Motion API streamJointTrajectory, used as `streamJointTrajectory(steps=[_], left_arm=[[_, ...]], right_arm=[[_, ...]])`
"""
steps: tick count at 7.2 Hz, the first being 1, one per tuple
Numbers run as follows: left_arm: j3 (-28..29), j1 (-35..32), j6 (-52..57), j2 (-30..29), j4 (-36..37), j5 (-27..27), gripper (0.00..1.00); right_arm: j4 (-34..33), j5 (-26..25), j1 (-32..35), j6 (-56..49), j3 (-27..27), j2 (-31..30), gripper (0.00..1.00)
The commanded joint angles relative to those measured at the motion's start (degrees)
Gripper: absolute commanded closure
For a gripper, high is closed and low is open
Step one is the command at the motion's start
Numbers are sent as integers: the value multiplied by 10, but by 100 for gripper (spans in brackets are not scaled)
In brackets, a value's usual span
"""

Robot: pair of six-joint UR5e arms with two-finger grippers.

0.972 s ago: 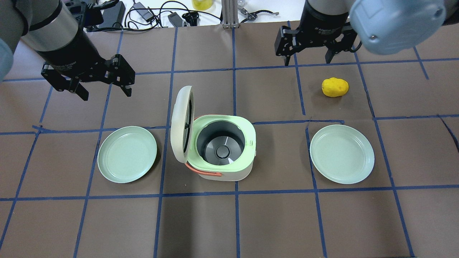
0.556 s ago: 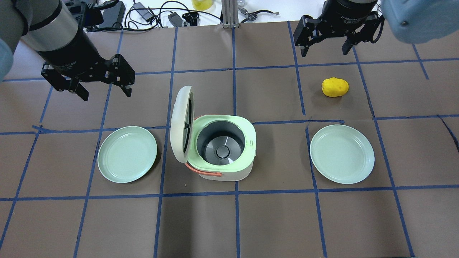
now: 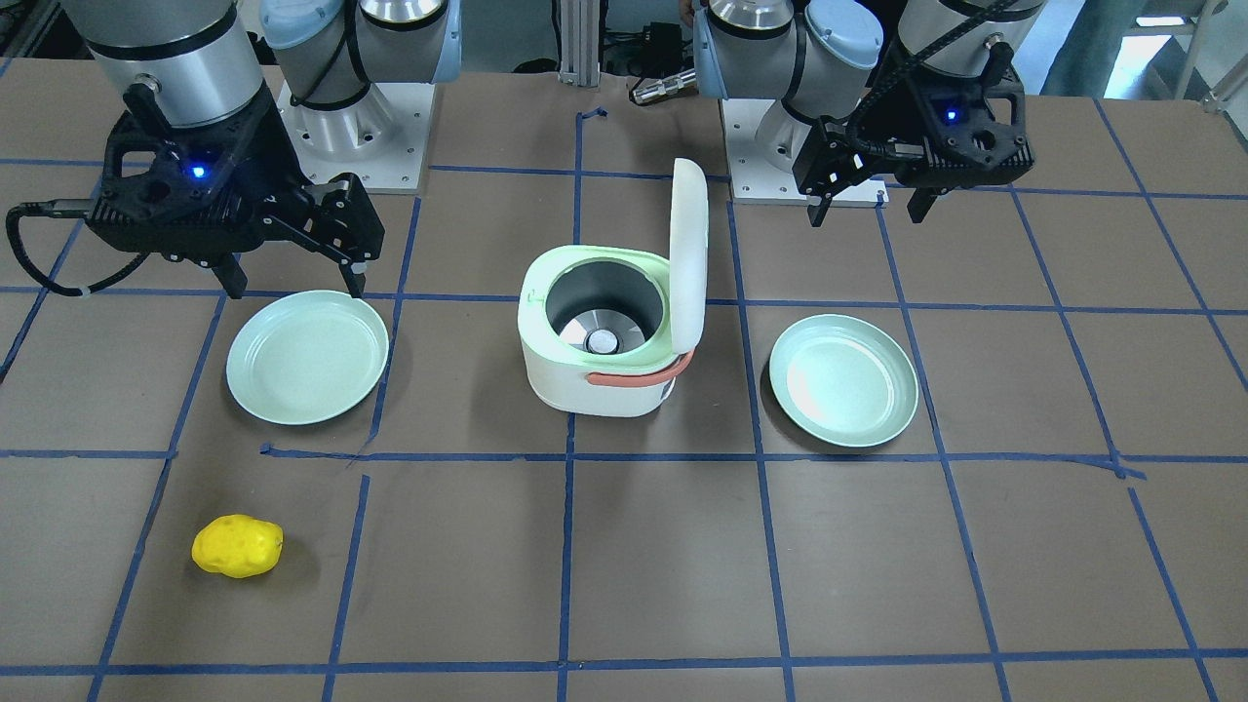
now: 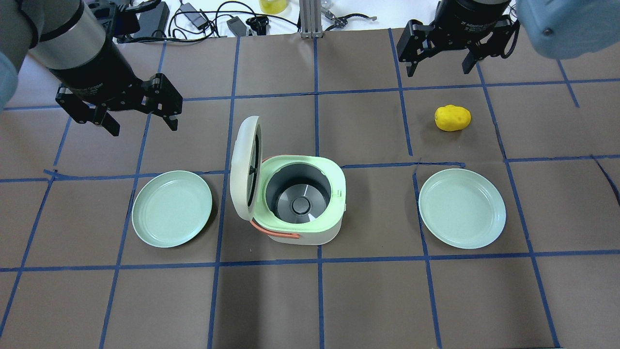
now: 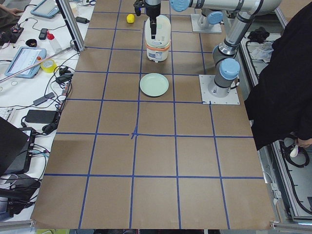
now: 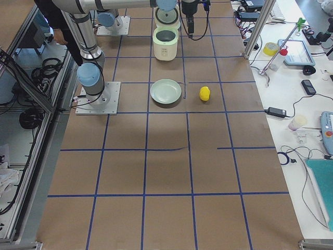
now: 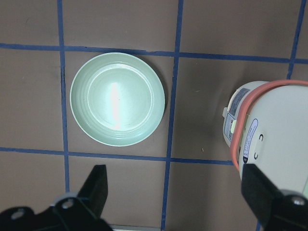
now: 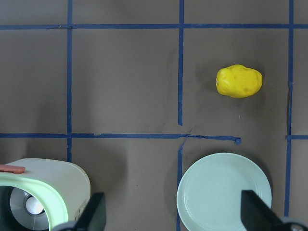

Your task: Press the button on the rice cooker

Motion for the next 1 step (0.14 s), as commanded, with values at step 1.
streamJointTrajectory(steps=[1], left_arm=[[0, 0, -1, 0, 0, 0, 0]], right_arm=[[0, 1, 0, 1, 2, -2, 0]])
